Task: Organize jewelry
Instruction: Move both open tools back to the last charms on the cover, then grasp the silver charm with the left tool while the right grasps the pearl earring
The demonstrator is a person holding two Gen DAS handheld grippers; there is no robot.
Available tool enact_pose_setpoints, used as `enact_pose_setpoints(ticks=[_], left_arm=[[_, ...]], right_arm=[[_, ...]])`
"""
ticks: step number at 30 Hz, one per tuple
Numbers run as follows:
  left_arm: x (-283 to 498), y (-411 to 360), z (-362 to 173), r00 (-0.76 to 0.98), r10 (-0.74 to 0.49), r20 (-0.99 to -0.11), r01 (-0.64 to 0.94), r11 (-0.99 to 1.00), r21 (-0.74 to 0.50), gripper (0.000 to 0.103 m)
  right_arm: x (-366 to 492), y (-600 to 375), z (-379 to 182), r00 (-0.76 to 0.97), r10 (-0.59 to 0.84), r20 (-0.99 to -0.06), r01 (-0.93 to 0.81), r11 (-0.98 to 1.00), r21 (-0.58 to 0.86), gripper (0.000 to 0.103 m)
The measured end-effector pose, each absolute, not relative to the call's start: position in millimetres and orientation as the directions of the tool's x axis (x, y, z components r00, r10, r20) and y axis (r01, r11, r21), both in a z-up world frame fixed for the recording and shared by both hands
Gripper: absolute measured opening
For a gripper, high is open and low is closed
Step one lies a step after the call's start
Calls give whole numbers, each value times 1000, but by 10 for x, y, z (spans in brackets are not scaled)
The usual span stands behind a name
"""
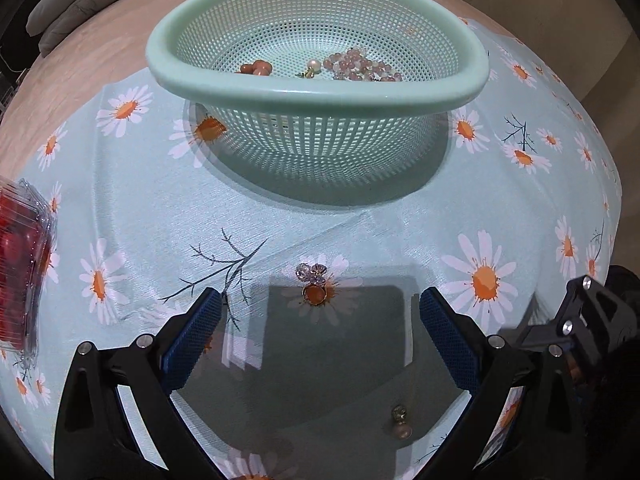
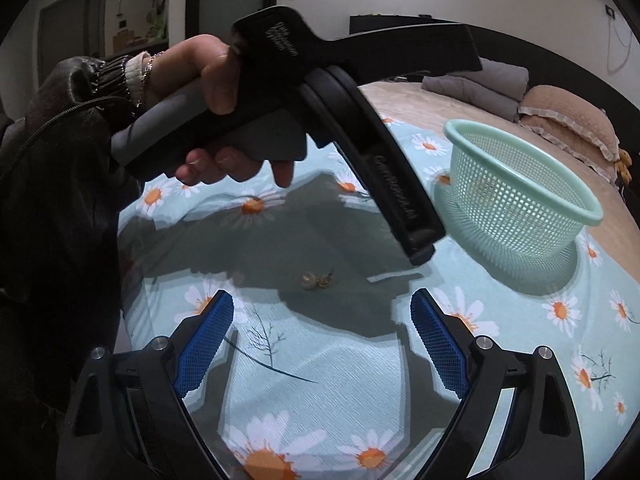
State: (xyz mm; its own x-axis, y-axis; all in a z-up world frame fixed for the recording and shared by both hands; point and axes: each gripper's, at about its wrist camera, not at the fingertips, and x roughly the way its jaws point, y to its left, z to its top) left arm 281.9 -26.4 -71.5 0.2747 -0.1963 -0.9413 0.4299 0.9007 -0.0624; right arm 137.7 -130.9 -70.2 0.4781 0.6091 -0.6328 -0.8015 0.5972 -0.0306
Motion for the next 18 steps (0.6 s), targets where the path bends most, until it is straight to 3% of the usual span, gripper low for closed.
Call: enact_pose_setpoints(ticks=[5, 9, 12, 14, 15, 16, 17, 18], left_arm=[[2873, -303, -796, 282, -194, -940, 413, 908, -63, 97], [2893, -317, -813, 291, -209, -934, 401, 913, -79, 95], [2905, -354, -813, 306, -191, -933, 408, 911, -52, 84], [2888, -346, -785, 311, -196, -930, 413, 909, -54, 63], [2873, -324, -772, 309, -206, -928, 415, 908, -64, 56], [2866, -317, -764, 306, -214, -928, 415, 907, -73, 42], [2855, -314, -762, 302, -218, -928, 416, 906, -78, 25], [2841, -313, -763, 294, -227, -928, 421, 903, -87, 18]], right_arm=[[1377, -1096, -761, 417, 622, -662, -829, 559, 2, 81], [1447, -1005, -815, 411, 585, -699, -809, 588, 16, 68], [1490, -1001, -808, 407, 588, -699, -796, 604, 45, 50], [1510, -1003, -810, 389, 599, -700, -798, 598, 69, 39], [1515, -1012, -805, 373, 612, -697, -803, 589, 87, 27], [1523, -1018, -806, 364, 617, -698, -804, 586, 99, 19], [1538, -1017, -811, 359, 617, -700, -804, 586, 103, 19], [1542, -1015, -813, 359, 614, -702, -802, 588, 104, 11]])
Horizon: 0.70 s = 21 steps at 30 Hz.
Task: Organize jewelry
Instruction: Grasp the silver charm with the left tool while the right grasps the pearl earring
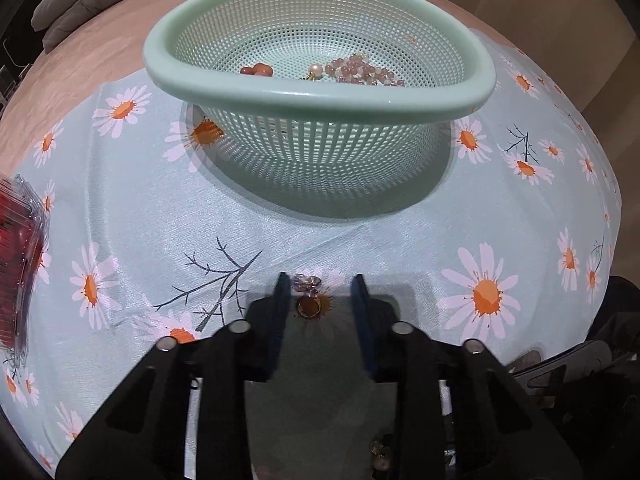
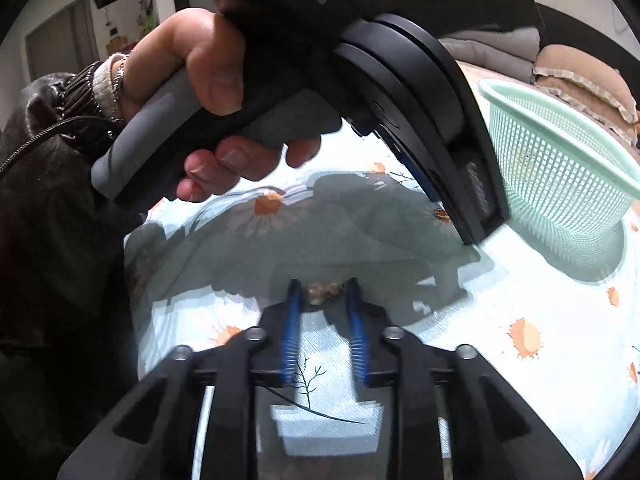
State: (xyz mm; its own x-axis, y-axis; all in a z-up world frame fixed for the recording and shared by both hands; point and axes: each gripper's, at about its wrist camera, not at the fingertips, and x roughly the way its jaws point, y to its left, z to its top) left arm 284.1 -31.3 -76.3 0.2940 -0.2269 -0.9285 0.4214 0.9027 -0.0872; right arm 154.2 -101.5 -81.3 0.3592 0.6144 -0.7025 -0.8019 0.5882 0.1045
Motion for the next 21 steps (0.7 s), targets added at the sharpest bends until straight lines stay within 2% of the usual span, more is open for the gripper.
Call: enact_pose_setpoints(ticks=[1, 9, 15, 21], left_arm=[[2820, -298, -762, 289, -238, -927, 426, 899, -98, 16], [2707, -134, -724, 278, -254, -926, 424, 898, -119, 15], [2524, 51, -682, 291, -229, -929, 423, 902, -90, 16], [2312, 245, -628, 309, -244, -919, 395, 912, -109, 16]], right_arm=[[1550, -1022, -810, 352, 618, -702, -802, 586, 113, 11], [1568, -1216, -751, 339, 602, -723, -807, 581, 105, 11], [1645, -1531, -696, 382, 555, -739, -758, 645, 93, 11], [1744, -1886, -583, 433, 524, -733, -717, 694, 72, 11]])
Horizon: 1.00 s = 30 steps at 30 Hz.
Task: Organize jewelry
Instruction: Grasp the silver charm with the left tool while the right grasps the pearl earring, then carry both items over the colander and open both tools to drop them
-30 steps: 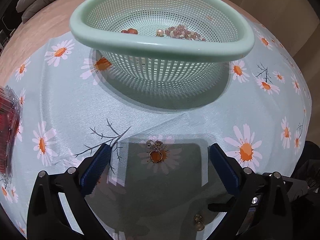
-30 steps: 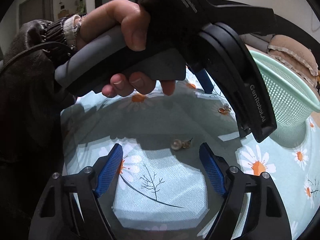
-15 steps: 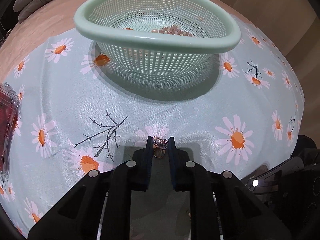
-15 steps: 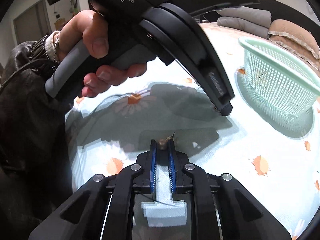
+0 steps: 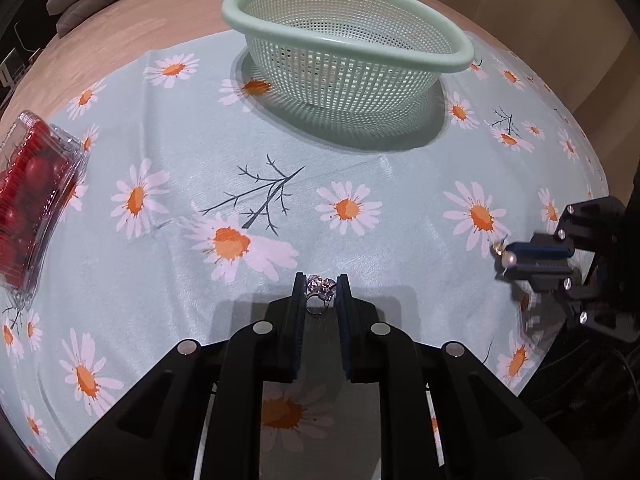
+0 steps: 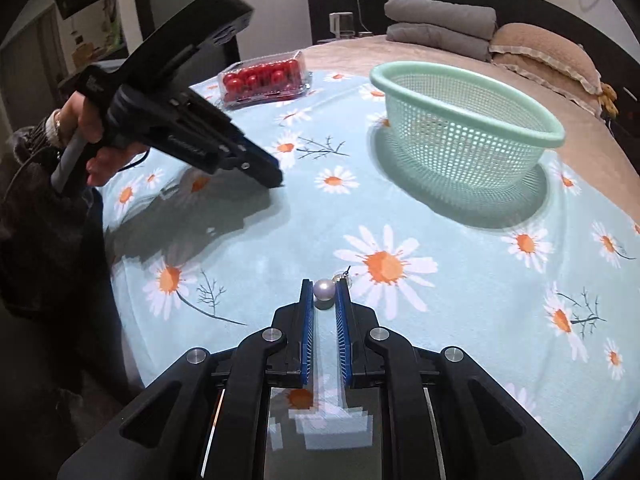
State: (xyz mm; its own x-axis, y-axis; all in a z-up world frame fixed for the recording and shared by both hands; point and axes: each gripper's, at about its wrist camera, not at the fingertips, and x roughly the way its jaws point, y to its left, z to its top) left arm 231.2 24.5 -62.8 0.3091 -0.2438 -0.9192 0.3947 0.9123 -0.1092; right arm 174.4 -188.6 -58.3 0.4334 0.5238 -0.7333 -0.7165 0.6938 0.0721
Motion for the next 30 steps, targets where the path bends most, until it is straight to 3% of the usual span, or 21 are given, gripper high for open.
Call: enact_pose_setpoints(ticks=[8, 19, 30], left_arm=[[2167, 400, -384, 379, -243, -893, 359, 928, -100, 16], [2313, 468, 170, 493, -174, -852, 344, 939, 8, 16], [2588, 254, 709, 593, -153, -791, 374, 922, 102, 16]], right_arm=[[1864, -2211, -248, 496, 513, -700, -683, 729, 49, 11], [1989, -2762, 431, 634, 445, -632, -604, 796, -46, 11], [2302, -2611, 903, 668, 478, -570, -635, 766, -102, 11]])
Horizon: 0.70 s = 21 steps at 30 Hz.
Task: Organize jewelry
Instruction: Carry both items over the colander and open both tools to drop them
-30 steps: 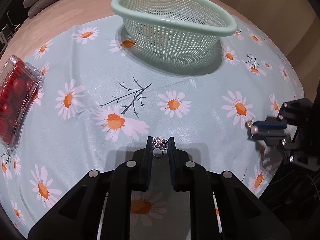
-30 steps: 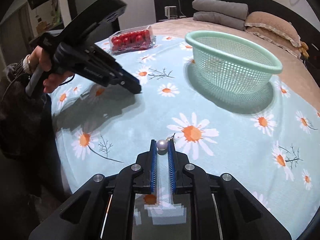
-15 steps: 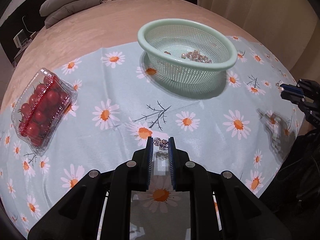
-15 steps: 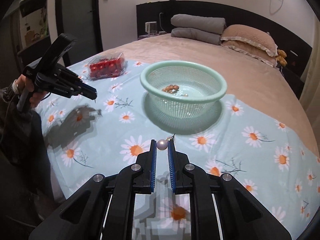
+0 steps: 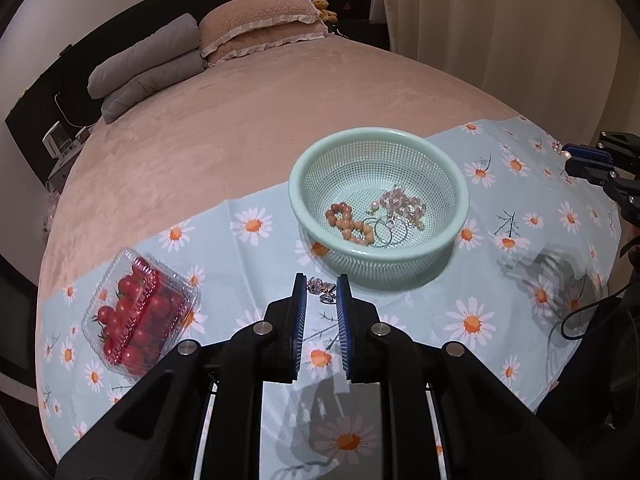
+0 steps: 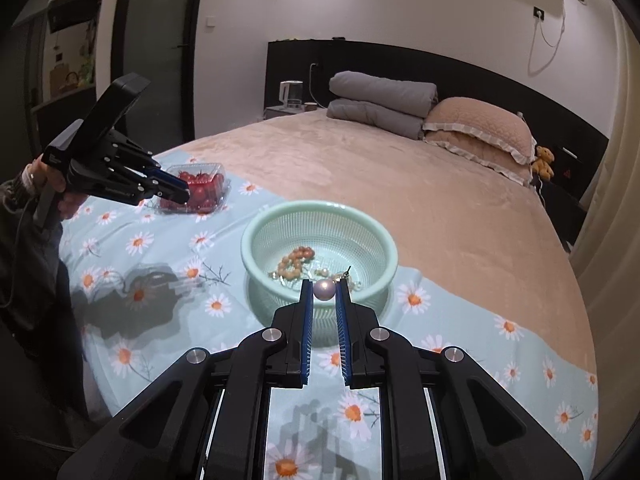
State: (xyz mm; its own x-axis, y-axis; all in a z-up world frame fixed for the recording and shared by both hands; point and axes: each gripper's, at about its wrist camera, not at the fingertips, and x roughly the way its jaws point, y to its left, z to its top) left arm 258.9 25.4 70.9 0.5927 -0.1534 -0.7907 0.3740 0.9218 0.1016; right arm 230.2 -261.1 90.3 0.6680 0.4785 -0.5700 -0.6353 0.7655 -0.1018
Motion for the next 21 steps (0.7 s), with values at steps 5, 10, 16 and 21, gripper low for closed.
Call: enact_pose_setpoints(ticks=[5, 10, 16, 21], left_arm=[[2824, 127, 700, 587, -169, -792, 406, 907, 108, 16], [3105, -37, 601, 565, -199, -801, 445, 891, 93, 16], [3424, -238, 376, 520, -233, -822, 477, 878, 52, 16], [3626, -428, 84, 473, -220, -853, 512, 857, 63, 16]], right_arm=[[2546, -2489, 904, 656, 497, -568, -651, 753, -94, 11], [2810, -2362, 812, 632, 503, -589, -665, 742, -81, 11], [3147, -2285, 584, 596, 515, -616, -671, 741, -30, 11], [3392, -2168, 374, 565, 521, -639, -681, 732, -5, 11]])
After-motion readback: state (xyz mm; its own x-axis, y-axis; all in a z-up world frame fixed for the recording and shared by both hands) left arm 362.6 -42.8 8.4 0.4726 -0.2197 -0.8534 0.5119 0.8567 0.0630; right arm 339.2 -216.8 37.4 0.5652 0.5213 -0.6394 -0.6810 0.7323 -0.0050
